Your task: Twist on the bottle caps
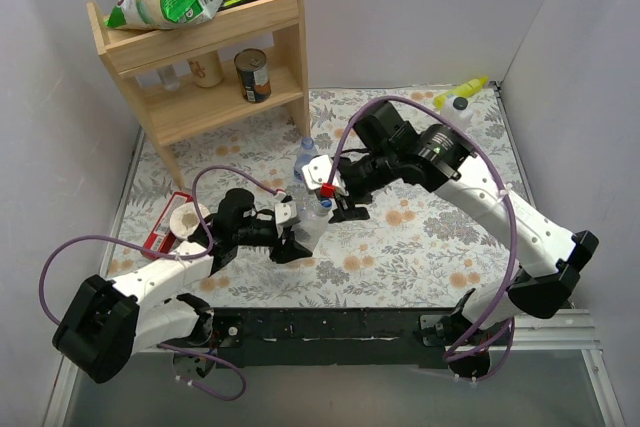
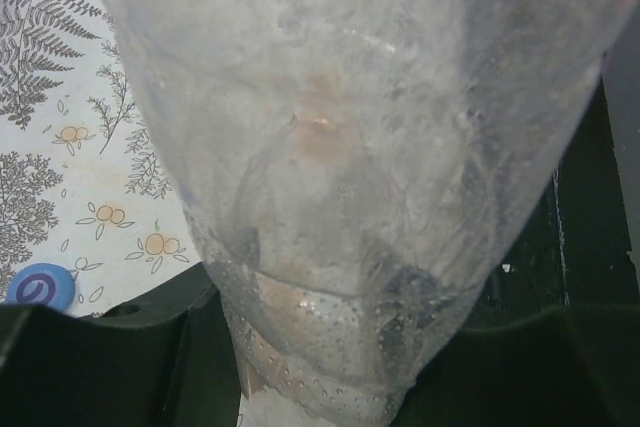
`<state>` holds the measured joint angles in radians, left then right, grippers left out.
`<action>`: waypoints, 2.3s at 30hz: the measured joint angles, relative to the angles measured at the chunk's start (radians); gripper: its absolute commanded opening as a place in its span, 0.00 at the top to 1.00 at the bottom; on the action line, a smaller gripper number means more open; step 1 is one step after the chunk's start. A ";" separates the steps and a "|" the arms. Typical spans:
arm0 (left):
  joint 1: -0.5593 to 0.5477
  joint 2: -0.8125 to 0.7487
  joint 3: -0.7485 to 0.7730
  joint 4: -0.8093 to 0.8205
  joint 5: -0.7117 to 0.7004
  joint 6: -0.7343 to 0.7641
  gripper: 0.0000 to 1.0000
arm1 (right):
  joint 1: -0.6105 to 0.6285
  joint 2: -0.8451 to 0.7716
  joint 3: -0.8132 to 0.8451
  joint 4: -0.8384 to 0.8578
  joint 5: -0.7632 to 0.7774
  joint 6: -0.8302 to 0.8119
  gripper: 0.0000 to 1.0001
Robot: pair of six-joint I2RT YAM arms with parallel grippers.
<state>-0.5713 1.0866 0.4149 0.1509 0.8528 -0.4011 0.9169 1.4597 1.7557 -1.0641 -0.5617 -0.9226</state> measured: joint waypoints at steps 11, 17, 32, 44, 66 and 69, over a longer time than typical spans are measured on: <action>0.000 0.005 0.026 -0.060 0.006 0.091 1.00 | 0.000 0.035 0.000 -0.048 0.003 -0.053 0.39; 0.000 0.005 0.026 -0.069 0.005 0.118 1.00 | 0.001 0.044 0.000 -0.063 0.010 -0.054 0.42; 0.000 0.004 0.026 -0.069 0.003 0.135 1.00 | 0.001 0.071 0.000 -0.064 0.016 -0.052 0.65; 0.000 -0.060 -0.017 -0.037 -0.106 0.146 1.00 | 0.001 0.099 0.018 -0.066 0.007 -0.025 0.72; -0.029 -0.057 -0.056 0.058 -0.468 0.086 1.00 | -0.019 0.172 0.016 0.076 0.211 0.537 0.85; -0.029 -0.047 -0.056 0.049 -0.499 0.092 1.00 | -0.022 0.209 0.046 0.062 0.231 0.574 0.57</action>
<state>-0.6003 1.0397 0.3584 0.2001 0.3534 -0.3088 0.8948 1.6684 1.8019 -1.0019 -0.3305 -0.3485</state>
